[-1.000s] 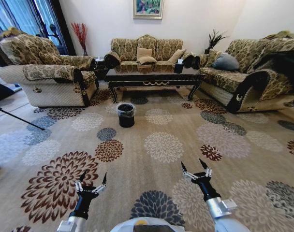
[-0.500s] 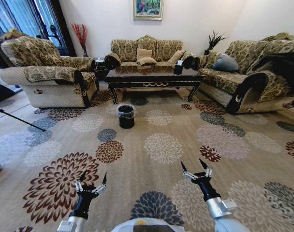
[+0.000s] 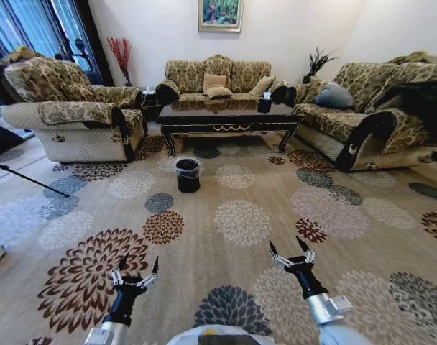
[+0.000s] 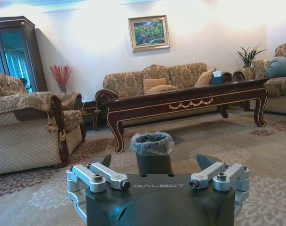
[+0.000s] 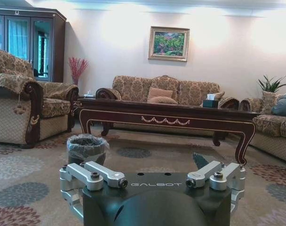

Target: Move to the front of the table and pick up the trash from the floor, then place it into the trash bin.

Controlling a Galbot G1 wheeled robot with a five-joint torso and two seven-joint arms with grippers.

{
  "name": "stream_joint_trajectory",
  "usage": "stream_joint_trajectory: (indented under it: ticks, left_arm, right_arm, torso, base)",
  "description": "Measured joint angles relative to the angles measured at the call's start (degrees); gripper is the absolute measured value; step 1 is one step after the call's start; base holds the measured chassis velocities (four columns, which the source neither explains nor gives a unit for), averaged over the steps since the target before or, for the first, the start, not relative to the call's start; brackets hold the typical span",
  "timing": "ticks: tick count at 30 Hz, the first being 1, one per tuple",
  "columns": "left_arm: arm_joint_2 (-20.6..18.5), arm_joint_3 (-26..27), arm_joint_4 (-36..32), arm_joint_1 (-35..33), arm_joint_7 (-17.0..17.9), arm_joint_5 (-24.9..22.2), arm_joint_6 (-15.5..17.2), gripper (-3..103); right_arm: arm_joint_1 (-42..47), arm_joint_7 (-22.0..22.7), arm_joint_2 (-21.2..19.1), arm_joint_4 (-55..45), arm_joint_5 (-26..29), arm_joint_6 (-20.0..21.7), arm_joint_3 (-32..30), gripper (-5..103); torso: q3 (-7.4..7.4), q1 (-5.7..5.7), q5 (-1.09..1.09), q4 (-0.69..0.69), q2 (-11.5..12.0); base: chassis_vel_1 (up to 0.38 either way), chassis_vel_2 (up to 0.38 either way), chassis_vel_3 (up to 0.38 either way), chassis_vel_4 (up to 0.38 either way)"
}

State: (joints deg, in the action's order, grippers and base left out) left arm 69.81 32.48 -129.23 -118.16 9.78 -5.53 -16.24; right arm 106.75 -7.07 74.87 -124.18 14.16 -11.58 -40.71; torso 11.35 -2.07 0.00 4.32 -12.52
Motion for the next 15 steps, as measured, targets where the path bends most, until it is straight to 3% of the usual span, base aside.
stream_joint_trajectory:
  ticks: [15]
  left_arm:
    - [0.00,0.00,0.00,0.00,0.00,0.00,0.00,100]
  right_arm:
    - [0.00,0.00,0.00,0.00,0.00,0.00,0.00,100]
  torso:
    - [2.29,-1.00,0.00,0.00,-3.30]
  base:
    - [0.000,0.000,0.000,0.000]
